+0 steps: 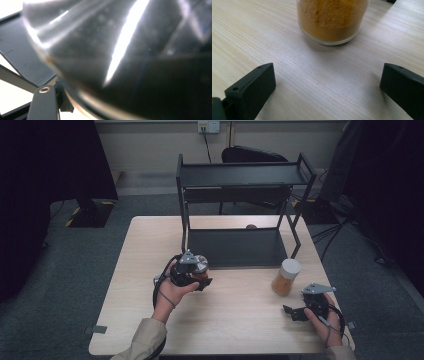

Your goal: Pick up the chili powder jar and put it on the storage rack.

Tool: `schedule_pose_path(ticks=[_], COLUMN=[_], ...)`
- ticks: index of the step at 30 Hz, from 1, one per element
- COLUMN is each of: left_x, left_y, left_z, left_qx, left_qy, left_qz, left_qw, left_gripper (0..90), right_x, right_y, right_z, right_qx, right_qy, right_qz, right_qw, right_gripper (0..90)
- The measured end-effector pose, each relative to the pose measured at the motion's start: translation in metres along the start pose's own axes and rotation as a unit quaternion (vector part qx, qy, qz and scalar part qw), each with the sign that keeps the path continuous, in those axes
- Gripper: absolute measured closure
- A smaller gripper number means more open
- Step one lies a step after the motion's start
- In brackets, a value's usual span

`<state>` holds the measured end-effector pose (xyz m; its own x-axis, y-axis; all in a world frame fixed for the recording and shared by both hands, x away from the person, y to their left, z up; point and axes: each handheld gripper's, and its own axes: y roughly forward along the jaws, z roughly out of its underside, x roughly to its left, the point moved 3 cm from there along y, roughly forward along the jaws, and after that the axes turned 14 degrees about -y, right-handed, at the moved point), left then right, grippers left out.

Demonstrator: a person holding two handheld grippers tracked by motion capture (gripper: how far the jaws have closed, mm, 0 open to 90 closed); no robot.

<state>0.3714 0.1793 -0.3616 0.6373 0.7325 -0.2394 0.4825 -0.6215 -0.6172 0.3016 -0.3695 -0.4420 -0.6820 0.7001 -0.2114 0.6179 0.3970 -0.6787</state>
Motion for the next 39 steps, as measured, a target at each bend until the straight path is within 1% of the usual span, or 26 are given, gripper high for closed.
schedule_pose_path(ticks=[2, 5, 6, 7, 8, 9, 10, 11, 12, 14, 16, 17, 18, 19, 21, 23, 24, 25, 27, 29, 30, 33, 34, 35, 36, 39], left_x=[-0.001, -0.001, -0.001, -0.002, -0.002, -0.001, -0.001, 0.0, 0.0, 0.0, 0.0, -0.001, -0.001, 0.0, 0.0, -0.001, -0.001, -0.002, -0.003, -0.004, -0.004, -0.004, -0.004, -0.005, -0.005, -0.006], left_y=[0.0, 0.0, 0.0, 0.001, 0.001, 0.002, 0.002, 0.002, 0.002, 0.003, 0.004, 0.005, 0.005, 0.005, 0.005, 0.005, 0.005, 0.006, 0.005, 0.004, 0.004, 0.003, 0.003, 0.002, 0.002, 0.0], left_z=[-0.006, -0.016, -0.016, -0.022, -0.022, -0.027, -0.027, -0.031, -0.031, -0.036, -0.039, -0.044, -0.044, -0.049, -0.051, -0.059, -0.059, -0.065, -0.067, -0.073, -0.073, -0.082, -0.082, -0.087, -0.087, -0.096], left_qx=[0.002, -0.001, -0.001, 0.003, 0.003, 0.006, 0.006, 0.003, 0.003, 0.001, 0.003, 0.005, 0.005, 0.005, 0.004, 0.006, 0.006, 0.009, 0.009, 0.007, 0.007, 0.003, 0.003, 0.003, 0.003, 0.002], left_qy=[0.005, 0.004, 0.004, 0.007, 0.007, 0.005, 0.005, -0.001, -0.001, -0.004, -0.003, -0.002, -0.002, -0.005, -0.008, -0.004, -0.004, 0.0, 0.003, 0.001, 0.001, 0.0, 0.0, 0.002, 0.002, 0.007], left_qz=[-0.002, 0.002, 0.002, -0.002, -0.002, 0.001, 0.001, 0.003, 0.003, 0.003, 0.003, 0.0, 0.0, 0.002, 0.003, 0.0, 0.0, 0.0, -0.002, 0.0, 0.0, 0.003, 0.003, 0.0, 0.0, -0.005], left_qw=[1.0, 1.0, 1.0, 1.0, 1.0, 1.0, 1.0, 1.0, 1.0, 1.0, 1.0, 1.0, 1.0, 1.0, 1.0, 1.0, 1.0, 1.0, 1.0, 1.0, 1.0, 1.0, 1.0, 1.0, 1.0, 1.0], left_gripper=[29.7, 29.7, 29.7, 29.7, 29.7, 29.7, 29.7, 29.7, 29.8, 29.8, 29.8, 29.8, 29.8, 29.8, 29.9, 29.9, 29.9, 29.9, 29.9, 29.9, 30.0, 30.0, 30.0, 30.0, 30.0, 30.0], right_x=[0.0, 0.0, 0.0, 0.0, 0.0, 0.0, 0.0, 0.0, 0.0, 0.0, 0.0, 0.0, 0.0, 0.0, 0.0, 0.0, 0.0, 0.0, 0.0, 0.0, 0.0, 0.0, 0.0, 0.0, 0.0, 0.0], right_y=[0.0, 0.0, 0.0, 0.0, 0.0, 0.0, 0.0, 0.0, 0.0, 0.0, 0.0, 0.0, 0.0, 0.0, 0.0, 0.0, 0.0, 0.0, 0.0, 0.0, 0.0, 0.0, 0.0, 0.0, 0.0, 0.0], right_z=[0.0, 0.0, 0.0, 0.0, 0.0, 0.0, 0.0, 0.0, 0.0, 0.0, 0.0, 0.0, 0.0, 0.0, 0.0, 0.0, 0.0, 0.0, 0.0, 0.0, 0.0, 0.0, 0.0, 0.0, 0.0, 0.0], right_qx=[0.0, 0.0, 0.0, 0.0, 0.0, 0.0, 0.0, 0.0, 0.0, 0.0, 0.0, 0.0, 0.0, 0.0, 0.0, 0.0, 0.0, 0.0, 0.0, 0.0, 0.0, 0.0, 0.0, 0.0, 0.0, 0.0], right_qy=[0.0, 0.0, 0.0, 0.0, 0.0, 0.0, 0.0, 0.0, 0.0, 0.0, 0.0, 0.0, 0.0, 0.0, 0.0, 0.0, 0.0, 0.0, 0.0, 0.0, 0.0, 0.0, 0.0, 0.0, 0.0, 0.0], right_qz=[0.0, 0.0, 0.0, 0.0, 0.0, 0.0, 0.0, 0.0, 0.0, 0.0, 0.0, 0.0, 0.0, 0.0, 0.0, 0.0, 0.0, 0.0, 0.0, 0.0, 0.0, 0.0, 0.0, 0.0, 0.0, 0.0], right_qw=[1.0, 1.0, 1.0, 1.0, 1.0, 1.0, 1.0, 1.0, 1.0, 1.0, 1.0, 1.0, 1.0, 1.0, 1.0, 1.0, 1.0, 1.0, 1.0, 1.0, 1.0, 1.0, 1.0, 1.0, 1.0, 1.0], right_gripper=[0.0, 0.0, 0.0, 0.0, 0.0, 0.0, 0.0, 0.0, 0.0, 0.0, 0.0, 0.0, 0.0, 0.0, 0.0, 0.0, 0.0, 0.0, 0.0, 0.0, 0.0, 0.0, 0.0, 0.0, 0.0, 0.0])
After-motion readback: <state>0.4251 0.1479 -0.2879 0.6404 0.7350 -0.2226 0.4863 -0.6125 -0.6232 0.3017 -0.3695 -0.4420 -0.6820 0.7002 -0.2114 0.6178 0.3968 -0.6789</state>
